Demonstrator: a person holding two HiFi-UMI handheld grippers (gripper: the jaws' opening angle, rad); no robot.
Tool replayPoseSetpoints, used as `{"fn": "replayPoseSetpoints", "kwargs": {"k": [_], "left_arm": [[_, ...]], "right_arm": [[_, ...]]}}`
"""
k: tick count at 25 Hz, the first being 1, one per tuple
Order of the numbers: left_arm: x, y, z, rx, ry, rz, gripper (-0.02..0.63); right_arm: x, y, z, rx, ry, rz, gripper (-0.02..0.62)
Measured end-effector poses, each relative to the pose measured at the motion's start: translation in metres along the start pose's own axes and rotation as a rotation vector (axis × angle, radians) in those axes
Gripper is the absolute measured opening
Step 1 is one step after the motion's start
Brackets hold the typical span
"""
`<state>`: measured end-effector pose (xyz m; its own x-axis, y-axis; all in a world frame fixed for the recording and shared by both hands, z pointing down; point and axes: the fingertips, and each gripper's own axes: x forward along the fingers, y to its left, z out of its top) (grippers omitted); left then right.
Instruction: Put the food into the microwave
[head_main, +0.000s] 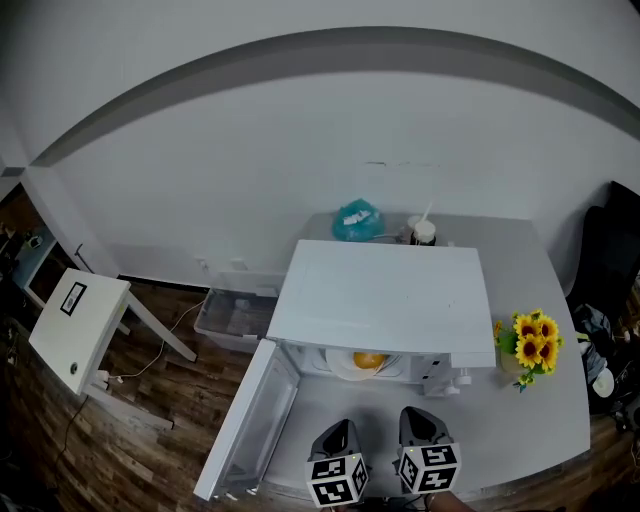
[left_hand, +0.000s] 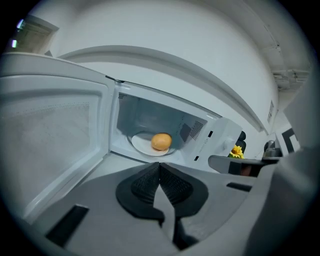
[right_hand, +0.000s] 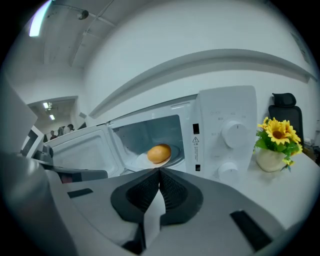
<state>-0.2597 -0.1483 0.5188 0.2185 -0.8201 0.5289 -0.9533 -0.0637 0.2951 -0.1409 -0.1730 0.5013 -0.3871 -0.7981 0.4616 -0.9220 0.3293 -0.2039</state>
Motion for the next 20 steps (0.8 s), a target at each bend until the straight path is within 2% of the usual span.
{"fn": "replayPoseSetpoints", "kwargs": {"k": [9, 20], "left_arm": [[-0.041, -0.022, 0.024, 0.06, -0.07, -0.02, 0.003], [-0.066, -0.036, 0.034, 0.083, -0.117, -0.037, 0.003]], "right_arm": [[-0.044, 0.009, 0.024, -0.022, -0.067, 0.037, 0.017], [-0.071, 0.016, 0.038, -0.021, -0.118, 0.064, 0.017]]}}
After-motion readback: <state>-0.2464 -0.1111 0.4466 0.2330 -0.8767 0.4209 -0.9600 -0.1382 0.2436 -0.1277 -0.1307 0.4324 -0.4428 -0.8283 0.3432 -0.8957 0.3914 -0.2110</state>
